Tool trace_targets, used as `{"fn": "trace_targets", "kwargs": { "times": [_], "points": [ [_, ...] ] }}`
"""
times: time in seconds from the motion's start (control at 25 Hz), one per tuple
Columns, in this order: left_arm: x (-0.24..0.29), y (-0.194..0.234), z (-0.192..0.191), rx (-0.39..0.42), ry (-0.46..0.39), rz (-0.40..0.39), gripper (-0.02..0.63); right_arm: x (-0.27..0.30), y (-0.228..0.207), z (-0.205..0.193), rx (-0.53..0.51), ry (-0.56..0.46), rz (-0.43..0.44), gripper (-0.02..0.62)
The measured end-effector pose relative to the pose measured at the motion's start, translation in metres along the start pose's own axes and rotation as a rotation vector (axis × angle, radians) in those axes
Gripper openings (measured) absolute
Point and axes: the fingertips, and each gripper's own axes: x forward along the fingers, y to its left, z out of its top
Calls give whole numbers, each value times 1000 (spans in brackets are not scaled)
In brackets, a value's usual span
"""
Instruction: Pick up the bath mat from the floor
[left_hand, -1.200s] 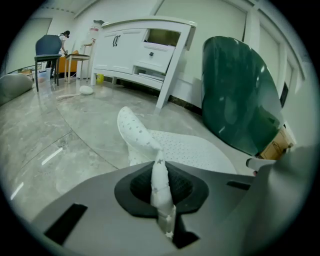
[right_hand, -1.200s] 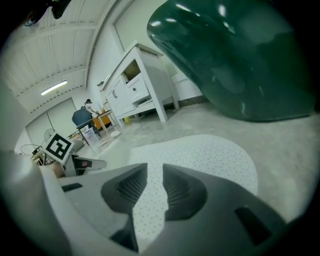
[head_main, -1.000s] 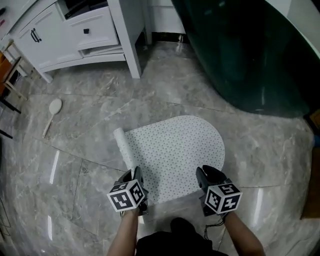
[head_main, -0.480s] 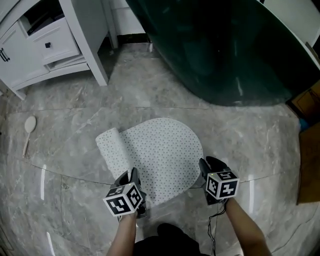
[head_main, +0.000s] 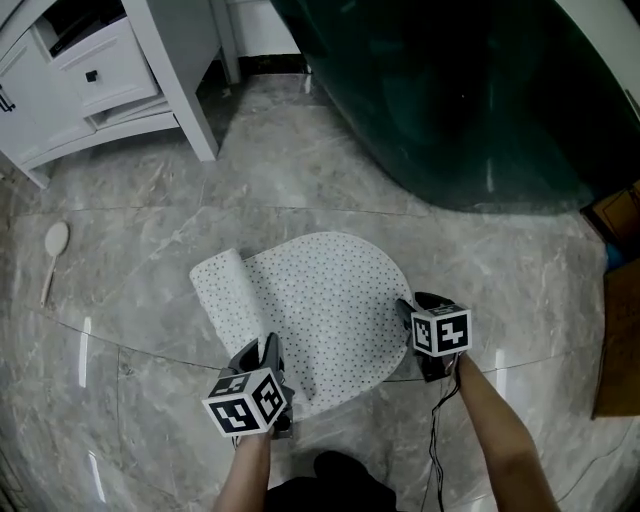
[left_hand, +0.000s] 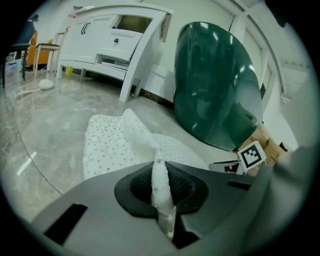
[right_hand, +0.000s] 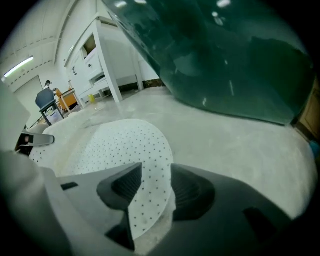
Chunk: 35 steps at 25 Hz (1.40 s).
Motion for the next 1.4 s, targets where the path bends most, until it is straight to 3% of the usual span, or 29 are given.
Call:
{"fn": "trace_targets", "kwargs": {
  "times": [0.24,0.68,0.84,1.12,1.4],
  "points": [
    [-7,18,3,-5,-6,3,23,24,-8,-2,23,94,-10,242],
    [-23,43,-2,-34,-18,19,23,30,4,-9,53,88,-5,242],
    [-28,47,-6,-38,-20,24,23,29,19,-11,98,94,51,241],
    [-37,53,-9,-43,-22,28,23,24,74,-16,-43,127,154,239],
    [-49,60,-15,-50,-27,39,23,10,121,-6,-115,78,203,161]
  ]
}}
